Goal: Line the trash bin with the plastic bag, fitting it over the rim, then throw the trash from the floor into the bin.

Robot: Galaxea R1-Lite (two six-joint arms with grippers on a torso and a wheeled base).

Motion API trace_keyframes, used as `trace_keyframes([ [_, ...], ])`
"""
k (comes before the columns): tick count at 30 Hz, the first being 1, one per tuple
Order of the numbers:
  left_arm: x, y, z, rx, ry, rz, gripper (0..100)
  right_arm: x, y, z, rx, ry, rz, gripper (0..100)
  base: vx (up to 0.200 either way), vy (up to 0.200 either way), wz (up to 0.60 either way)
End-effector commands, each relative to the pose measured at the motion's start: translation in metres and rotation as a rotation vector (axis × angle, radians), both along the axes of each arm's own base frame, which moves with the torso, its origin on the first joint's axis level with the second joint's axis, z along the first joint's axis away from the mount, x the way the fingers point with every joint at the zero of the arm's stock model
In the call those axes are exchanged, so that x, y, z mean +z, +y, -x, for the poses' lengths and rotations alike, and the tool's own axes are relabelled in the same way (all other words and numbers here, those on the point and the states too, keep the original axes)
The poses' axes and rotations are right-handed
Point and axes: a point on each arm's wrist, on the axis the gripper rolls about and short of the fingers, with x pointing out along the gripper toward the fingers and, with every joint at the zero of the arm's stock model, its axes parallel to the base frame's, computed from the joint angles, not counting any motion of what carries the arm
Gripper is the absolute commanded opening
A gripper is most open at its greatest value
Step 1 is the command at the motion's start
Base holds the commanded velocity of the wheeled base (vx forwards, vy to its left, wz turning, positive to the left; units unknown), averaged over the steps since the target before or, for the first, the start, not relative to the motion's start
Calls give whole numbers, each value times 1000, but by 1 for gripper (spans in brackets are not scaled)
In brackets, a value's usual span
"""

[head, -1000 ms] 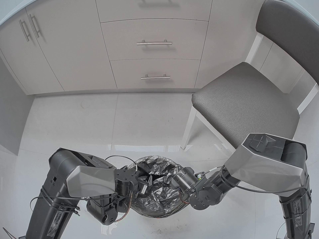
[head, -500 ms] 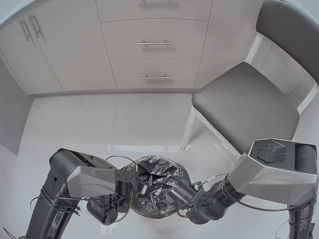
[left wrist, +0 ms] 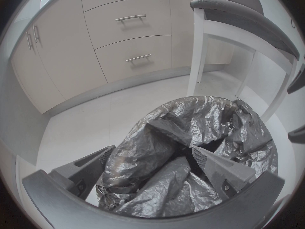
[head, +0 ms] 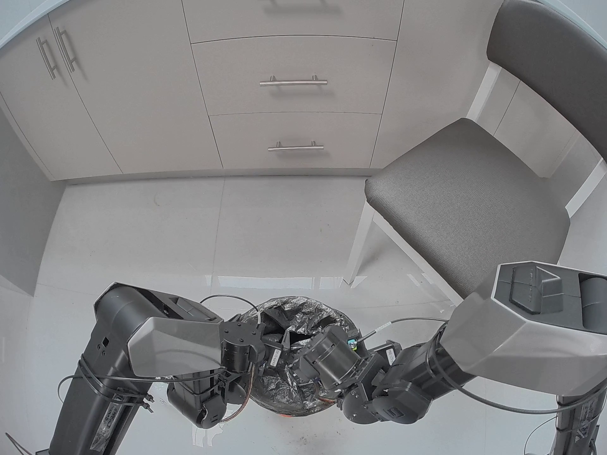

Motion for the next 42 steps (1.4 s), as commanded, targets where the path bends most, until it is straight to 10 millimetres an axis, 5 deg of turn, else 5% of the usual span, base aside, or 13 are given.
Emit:
trace_keyframes([
  [1,4,0,-8,43,-33,9,100,2,5,-19,14,-45,-8,100,0,0,0],
  [15,-3,3,-21,129,-70,-45,100,-47,6,-56,21,-75,36,100,0,0,0],
  [42,-6,11,-41,225,-116,-72,100,-52,-16,-96,-73,-96,36,100,0,0,0],
])
